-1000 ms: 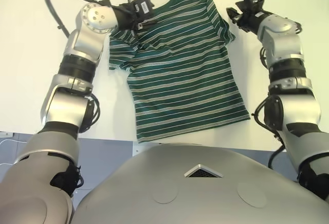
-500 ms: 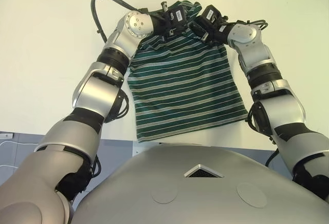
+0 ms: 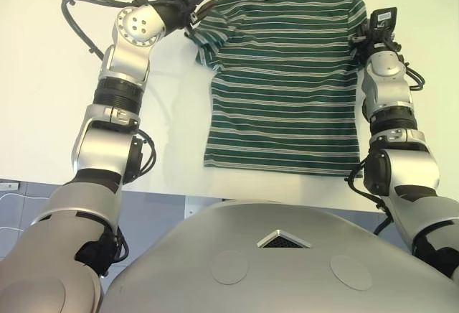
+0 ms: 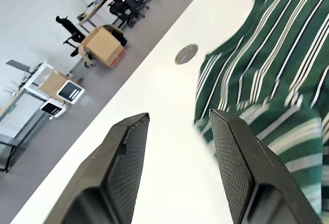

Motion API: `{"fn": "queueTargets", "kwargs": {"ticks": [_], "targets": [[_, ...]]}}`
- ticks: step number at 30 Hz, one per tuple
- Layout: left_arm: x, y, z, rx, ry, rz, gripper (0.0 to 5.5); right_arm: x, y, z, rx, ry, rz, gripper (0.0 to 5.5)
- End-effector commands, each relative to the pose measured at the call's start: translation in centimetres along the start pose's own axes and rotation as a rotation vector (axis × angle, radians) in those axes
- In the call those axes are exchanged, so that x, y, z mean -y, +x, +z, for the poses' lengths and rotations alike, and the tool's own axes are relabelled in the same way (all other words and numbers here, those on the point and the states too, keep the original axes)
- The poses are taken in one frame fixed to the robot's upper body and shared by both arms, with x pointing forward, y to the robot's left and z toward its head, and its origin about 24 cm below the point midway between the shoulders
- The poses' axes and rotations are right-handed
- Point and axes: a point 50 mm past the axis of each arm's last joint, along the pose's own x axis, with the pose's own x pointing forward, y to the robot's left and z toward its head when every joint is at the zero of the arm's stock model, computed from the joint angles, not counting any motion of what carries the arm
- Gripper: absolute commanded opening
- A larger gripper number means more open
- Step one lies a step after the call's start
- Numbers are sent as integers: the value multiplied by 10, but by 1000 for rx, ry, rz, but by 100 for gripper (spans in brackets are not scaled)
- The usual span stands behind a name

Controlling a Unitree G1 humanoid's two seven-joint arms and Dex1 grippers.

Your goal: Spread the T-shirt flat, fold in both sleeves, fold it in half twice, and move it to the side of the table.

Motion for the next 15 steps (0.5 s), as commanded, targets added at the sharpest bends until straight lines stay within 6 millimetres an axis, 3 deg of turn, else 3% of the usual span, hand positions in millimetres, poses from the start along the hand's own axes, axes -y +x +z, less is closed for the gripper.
{"fn": "queueTargets", "kwargs": {"ticks": [1,5,7,9,12,13,15], "targets": [[-16,-15,-28,-125,-24,100,217,35,1,-1,18,41,-170,174],[-15,-7,3,78,-118,89,217,32,4,30,170,95,-81,174],[3,-5,26,217,-133,-46,217,13,-2,54,305,81,104,174],[33,-12,37,278,-78,-252,217,-16,-18,70,420,20,371,174],[75,-22,28,214,24,-499,217,-53,-62,68,487,-157,827,174],[85,-25,18,156,79,-560,217,-59,-79,60,465,-212,978,174],[100,-35,2,75,159,-681,217,-51,-105,42,365,-288,1183,174]]}}
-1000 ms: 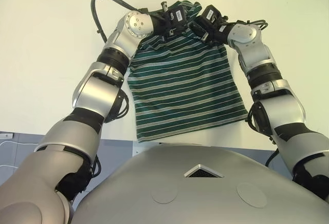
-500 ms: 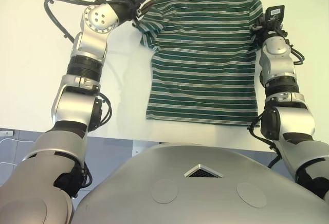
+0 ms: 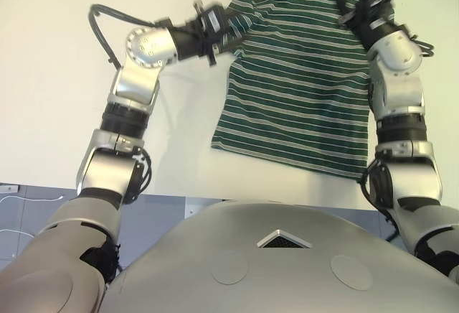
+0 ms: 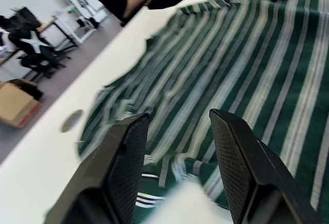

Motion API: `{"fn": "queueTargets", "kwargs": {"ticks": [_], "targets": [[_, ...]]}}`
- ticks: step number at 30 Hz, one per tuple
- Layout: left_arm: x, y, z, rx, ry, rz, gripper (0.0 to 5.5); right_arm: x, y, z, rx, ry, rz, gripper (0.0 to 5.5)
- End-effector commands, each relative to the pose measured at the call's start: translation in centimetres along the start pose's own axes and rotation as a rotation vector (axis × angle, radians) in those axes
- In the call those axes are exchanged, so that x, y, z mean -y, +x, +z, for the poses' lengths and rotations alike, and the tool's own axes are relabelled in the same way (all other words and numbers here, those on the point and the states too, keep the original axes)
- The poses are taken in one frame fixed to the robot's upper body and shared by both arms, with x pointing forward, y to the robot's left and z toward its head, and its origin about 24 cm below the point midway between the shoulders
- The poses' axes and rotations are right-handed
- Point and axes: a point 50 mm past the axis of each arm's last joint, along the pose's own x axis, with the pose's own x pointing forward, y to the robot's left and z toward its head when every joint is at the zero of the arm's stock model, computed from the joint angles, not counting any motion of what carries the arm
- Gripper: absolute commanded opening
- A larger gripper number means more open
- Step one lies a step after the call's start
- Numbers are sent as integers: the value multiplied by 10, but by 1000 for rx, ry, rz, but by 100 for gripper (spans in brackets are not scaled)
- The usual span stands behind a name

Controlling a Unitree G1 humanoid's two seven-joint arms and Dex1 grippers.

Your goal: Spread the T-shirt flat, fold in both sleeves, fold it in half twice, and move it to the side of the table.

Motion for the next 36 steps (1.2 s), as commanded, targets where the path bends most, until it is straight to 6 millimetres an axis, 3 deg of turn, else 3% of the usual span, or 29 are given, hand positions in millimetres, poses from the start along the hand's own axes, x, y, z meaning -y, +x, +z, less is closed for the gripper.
{"fn": "queueTargets", "kwargs": {"ticks": [1,4,6,10,13,15,17,19,22,24,27,30,36], "targets": [[37,-13,-23,-169,67,-254,217,-29,-50,-5,-154,24,377,174],[63,-34,-28,-220,63,-415,217,-19,-103,2,-267,91,479,174],[79,-50,-32,-266,38,-483,217,-23,-131,7,-343,123,576,174],[108,-84,-28,-350,-7,-571,217,-43,-162,-8,-525,112,699,174],[90,-89,-18,-380,45,-485,217,-59,-182,-32,-675,136,745,174],[73,-87,9,-274,17,-410,217,-65,-191,-29,-689,167,790,174],[60,-94,32,-159,-64,-364,217,-48,-179,-11,-575,157,722,174],[44,-106,37,-91,-162,-259,217,-17,-154,9,-405,112,537,174],[5,-122,9,-83,-324,162,217,7,-132,28,-194,164,363,174],[-6,-133,-17,-93,-490,422,217,8,-125,24,-157,200,292,174],[7,-137,-43,-55,-779,586,217,11,-118,10,-136,253,166,174],[27,-122,-51,17,-1001,493,217,18,-109,2,-90,316,49,174],[35,-101,-73,-41,-1134,470,217,13,-96,-7,-77,344,29,174]]}}
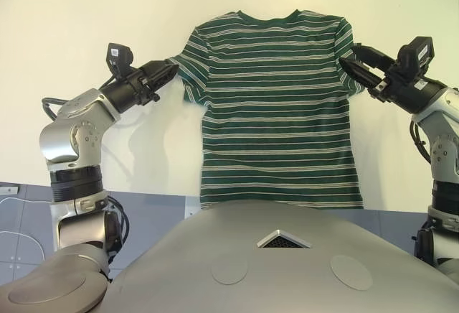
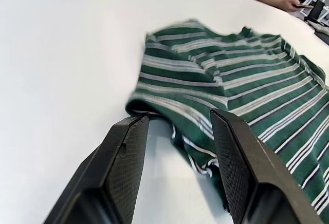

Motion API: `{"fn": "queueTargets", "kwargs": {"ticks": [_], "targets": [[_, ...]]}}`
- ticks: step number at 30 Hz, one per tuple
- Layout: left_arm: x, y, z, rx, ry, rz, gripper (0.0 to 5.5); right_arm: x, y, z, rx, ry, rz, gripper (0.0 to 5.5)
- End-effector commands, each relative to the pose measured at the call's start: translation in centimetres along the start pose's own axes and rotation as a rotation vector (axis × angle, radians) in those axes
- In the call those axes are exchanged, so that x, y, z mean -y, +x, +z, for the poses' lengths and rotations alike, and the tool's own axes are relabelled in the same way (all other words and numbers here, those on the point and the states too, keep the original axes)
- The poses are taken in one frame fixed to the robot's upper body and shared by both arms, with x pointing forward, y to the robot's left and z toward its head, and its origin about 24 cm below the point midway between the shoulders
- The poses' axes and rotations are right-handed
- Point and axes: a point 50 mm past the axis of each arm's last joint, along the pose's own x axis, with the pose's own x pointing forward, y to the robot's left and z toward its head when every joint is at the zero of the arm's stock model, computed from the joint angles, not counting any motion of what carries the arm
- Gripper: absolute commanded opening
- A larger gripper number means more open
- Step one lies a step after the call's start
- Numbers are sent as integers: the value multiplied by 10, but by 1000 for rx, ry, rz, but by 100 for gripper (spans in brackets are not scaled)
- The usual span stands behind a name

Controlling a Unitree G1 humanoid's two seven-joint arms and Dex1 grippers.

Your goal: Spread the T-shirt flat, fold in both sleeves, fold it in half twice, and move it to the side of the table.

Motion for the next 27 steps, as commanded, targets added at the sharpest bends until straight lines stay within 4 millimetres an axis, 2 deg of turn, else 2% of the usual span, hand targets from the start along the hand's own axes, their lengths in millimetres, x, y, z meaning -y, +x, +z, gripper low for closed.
{"fn": "queueTargets", "kwargs": {"ticks": [1,4,11,14,17,22,24,27], "targets": [[-8,13,-4,-22,-41,46,217,-3,10,-2,9,-12,-3,174],[-8,18,-3,2,-78,42,217,-6,14,-5,12,-8,0,174],[-10,26,10,119,-142,61,86,-11,19,-10,8,-8,-10,177],[-5,29,18,162,-125,44,42,-9,20,-13,4,-10,-48,177],[7,33,30,174,-20,24,3,-1,19,-17,4,-16,-155,177],[43,46,61,218,171,-47,3,2,15,-25,-37,-57,-254,177],[58,59,63,200,227,-96,3,3,14,-29,-56,-69,-291,177],[76,80,50,118,332,-151,3,21,8,-30,-20,-6,-452,177]]}}
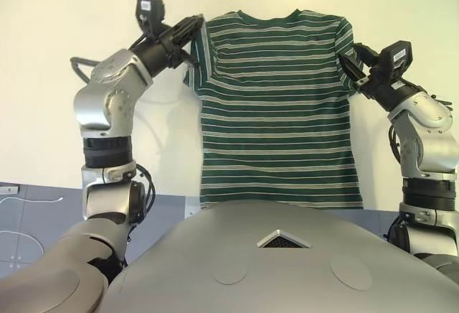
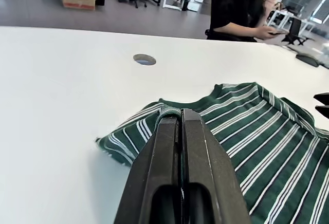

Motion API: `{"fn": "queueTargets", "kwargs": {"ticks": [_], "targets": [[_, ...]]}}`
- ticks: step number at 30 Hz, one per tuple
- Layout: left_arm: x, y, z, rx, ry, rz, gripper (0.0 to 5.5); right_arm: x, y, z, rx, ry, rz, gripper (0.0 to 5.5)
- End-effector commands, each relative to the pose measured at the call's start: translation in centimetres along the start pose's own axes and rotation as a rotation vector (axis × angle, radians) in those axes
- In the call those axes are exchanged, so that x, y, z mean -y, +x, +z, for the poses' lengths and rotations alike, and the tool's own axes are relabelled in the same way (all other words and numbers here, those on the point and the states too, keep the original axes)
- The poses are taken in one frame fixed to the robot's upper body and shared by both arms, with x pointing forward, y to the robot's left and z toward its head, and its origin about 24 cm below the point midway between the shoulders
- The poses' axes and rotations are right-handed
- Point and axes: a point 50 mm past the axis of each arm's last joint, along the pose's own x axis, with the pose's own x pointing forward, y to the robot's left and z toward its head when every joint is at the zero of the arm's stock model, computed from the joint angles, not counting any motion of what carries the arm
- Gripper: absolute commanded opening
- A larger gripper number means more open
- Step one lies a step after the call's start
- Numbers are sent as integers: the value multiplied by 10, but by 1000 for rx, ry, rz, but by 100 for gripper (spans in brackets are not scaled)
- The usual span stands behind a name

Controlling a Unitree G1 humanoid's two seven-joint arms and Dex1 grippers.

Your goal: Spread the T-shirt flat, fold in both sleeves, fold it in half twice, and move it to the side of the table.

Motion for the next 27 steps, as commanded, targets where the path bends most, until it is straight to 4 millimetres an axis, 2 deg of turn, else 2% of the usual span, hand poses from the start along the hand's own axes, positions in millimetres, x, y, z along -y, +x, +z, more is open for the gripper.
{"fn": "queueTargets", "kwargs": {"ticks": [1,4,10,11,15,17,20,21,24,27], "targets": [[19,23,-15,-107,149,-62,3,27,-3,-6,18,119,-222,177],[27,37,-26,-178,232,-88,3,42,-2,-18,-24,177,-333,177],[35,52,-42,-244,250,-88,3,41,18,-20,-41,214,-305,177],[35,51,-41,-243,239,-82,22,39,22,-18,-29,235,-286,177],[35,46,-30,-201,220,-77,90,36,34,-16,-55,262,-224,177],[38,41,-21,-160,229,-95,130,35,35,-23,-132,257,-183,177],[38,31,-4,-86,257,-82,178,42,31,-35,-231,268,-210,177],[38,27,1,-64,263,-78,178,44,31,-37,-240,274,-217,177],[38,21,5,-44,262,-80,184,42,34,-33,-209,321,-203,117],[39,20,-7,-107,323,-89,184,43,35,-29,-194,357,-187,59]]}}
